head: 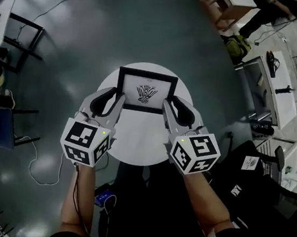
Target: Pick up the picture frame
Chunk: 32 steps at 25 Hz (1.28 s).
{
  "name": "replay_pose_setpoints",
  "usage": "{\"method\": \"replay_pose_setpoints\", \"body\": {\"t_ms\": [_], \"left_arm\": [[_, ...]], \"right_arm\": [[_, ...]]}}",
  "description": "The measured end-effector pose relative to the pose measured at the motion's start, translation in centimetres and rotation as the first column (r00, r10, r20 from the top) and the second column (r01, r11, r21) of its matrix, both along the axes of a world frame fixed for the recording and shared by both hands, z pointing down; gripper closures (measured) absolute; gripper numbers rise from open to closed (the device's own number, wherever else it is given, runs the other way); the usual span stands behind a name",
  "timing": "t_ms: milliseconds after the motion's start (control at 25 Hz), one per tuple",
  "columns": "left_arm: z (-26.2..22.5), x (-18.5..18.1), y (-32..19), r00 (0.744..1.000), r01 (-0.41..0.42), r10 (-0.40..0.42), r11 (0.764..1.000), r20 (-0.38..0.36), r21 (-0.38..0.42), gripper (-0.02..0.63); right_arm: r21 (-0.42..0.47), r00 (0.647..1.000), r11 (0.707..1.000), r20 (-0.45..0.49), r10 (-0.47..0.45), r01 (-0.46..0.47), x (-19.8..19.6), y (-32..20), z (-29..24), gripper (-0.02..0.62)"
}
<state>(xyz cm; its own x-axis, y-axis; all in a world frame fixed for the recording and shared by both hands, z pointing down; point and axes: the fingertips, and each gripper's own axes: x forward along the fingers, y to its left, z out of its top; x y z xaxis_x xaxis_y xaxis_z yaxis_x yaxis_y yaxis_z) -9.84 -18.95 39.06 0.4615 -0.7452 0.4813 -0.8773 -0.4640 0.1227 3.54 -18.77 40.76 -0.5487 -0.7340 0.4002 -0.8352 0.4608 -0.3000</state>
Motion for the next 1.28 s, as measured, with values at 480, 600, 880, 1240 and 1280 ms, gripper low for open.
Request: {"method": "replay_pose_setpoints", "body": {"t_ms": [480,600,880,1240,1280], "left_arm": [[-18.7,-0.3,1.4,1.000,0.005,-0.009,0.963,0.014,0.269,0.517],[-22.6,0.1,2.2,1.000,-0.002,-0.007,0.943,0.027,0.332,0.517],[-30.7,1.4,5.0,0.999,-0.016,0.001,0.881,0.033,0.474,0.517],[-39.0,4.4,8.5,0.999,-0.030,0.009,0.776,0.036,0.630,0.518],[-39.8,4.7,8.9,0.999,-0.034,0.010,0.761,0.040,0.648,0.518]], "right_arm": [[0.290,0.999,0.957,0.049,-0.004,-0.010,-0.2,0.7,-19.2,0.512],[0.351,0.998,0.936,0.063,-0.009,-0.013,0.2,1.5,-23.0,0.512],[0.497,0.996,0.867,0.085,-0.019,-0.025,1.5,4.0,-30.9,0.515],[0.659,0.991,0.750,0.126,-0.036,-0.057,4.6,7.3,-39.6,0.522],[0.671,0.990,0.739,0.132,-0.040,-0.060,4.9,7.6,-40.3,0.522]]}}
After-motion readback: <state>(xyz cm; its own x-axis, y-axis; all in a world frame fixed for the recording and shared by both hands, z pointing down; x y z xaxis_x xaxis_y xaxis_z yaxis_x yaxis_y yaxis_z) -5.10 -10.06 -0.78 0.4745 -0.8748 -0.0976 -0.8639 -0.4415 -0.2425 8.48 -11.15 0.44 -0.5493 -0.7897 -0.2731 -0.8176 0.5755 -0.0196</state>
